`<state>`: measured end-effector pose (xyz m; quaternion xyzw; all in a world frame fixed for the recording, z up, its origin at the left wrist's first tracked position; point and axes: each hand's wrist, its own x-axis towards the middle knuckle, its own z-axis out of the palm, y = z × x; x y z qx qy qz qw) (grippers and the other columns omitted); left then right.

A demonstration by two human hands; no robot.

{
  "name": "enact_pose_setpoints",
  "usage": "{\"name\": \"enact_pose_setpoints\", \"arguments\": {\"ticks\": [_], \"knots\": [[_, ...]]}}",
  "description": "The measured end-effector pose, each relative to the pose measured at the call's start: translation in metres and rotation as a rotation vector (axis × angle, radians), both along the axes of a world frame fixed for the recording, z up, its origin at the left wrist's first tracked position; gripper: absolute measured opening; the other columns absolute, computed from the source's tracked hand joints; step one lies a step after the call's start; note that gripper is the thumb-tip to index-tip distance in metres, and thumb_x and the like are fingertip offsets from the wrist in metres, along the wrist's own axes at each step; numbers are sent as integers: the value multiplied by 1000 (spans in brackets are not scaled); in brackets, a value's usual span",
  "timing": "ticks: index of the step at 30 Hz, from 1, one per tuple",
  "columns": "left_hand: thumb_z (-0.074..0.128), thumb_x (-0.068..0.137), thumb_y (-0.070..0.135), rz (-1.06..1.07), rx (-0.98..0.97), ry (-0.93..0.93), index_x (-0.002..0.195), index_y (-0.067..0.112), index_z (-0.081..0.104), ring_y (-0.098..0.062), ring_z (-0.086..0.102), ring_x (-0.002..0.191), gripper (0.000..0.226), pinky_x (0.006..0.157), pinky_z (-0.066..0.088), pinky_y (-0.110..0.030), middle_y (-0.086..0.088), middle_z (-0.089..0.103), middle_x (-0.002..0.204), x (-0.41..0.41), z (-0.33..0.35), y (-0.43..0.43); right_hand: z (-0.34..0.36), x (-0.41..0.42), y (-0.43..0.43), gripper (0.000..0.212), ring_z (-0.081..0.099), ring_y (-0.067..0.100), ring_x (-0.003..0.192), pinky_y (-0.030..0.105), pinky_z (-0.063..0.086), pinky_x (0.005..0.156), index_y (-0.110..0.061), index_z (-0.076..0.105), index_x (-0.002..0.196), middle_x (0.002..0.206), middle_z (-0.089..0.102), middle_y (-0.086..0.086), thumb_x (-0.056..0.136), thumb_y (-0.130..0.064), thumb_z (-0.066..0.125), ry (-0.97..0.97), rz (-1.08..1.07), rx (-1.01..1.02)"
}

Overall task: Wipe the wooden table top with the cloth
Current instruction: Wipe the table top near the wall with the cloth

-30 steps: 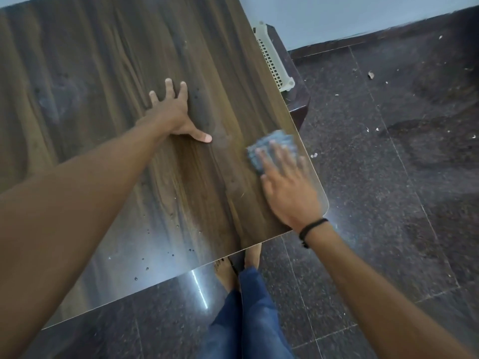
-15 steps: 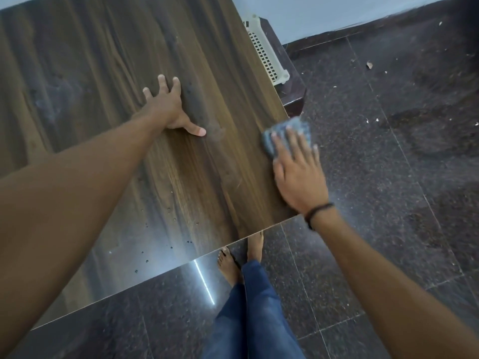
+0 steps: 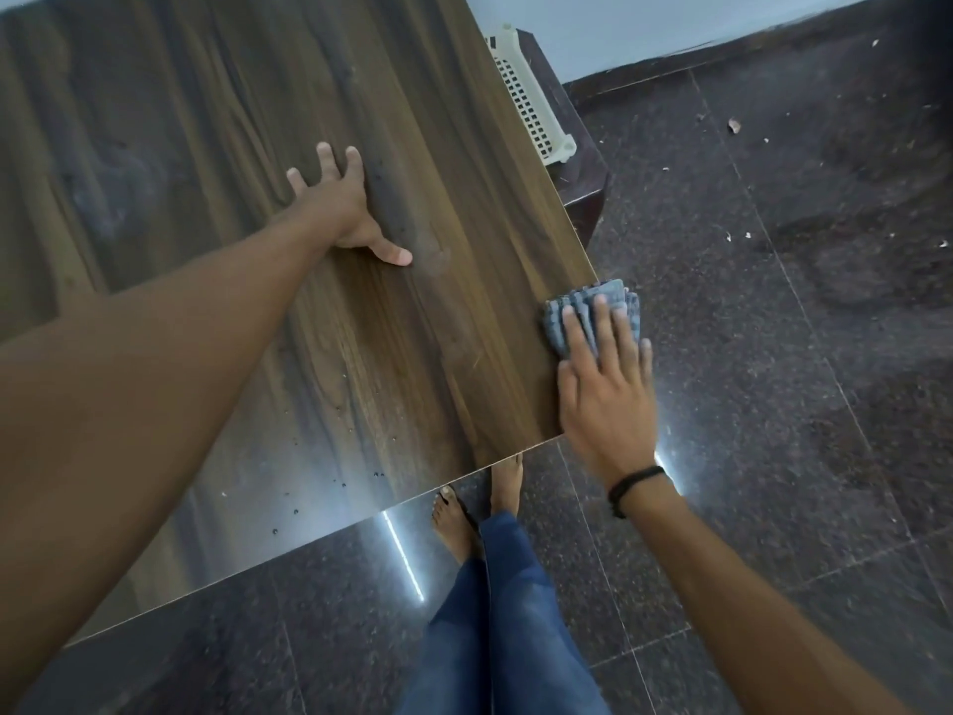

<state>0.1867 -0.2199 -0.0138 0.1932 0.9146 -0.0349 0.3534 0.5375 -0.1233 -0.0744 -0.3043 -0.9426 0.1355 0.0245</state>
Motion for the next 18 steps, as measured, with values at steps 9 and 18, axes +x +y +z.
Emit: {"name": "enact_pose_setpoints", "arguments": {"ticks": [9, 18], "knots": [[86, 50, 63, 0, 8, -32, 149, 29, -26, -45, -21, 143, 153, 111, 13, -69, 3, -34, 156, 0, -1, 2, 1, -11, -19, 56, 0, 20, 155, 52, 11, 124, -29, 19, 160, 168, 8, -1, 104, -35, 29, -7, 137, -8], [87, 47, 63, -18, 57, -20, 150, 28, -24, -45, -21, 143, 155, 113, 13, -67, 2, -33, 157, -2, -8, -4, 3, -59, -2, 56, -6, 15, 154, 49, 8, 124, -35, 12, 160, 168, 1, -6, 106, -38, 27, -27, 314, 5]]}}
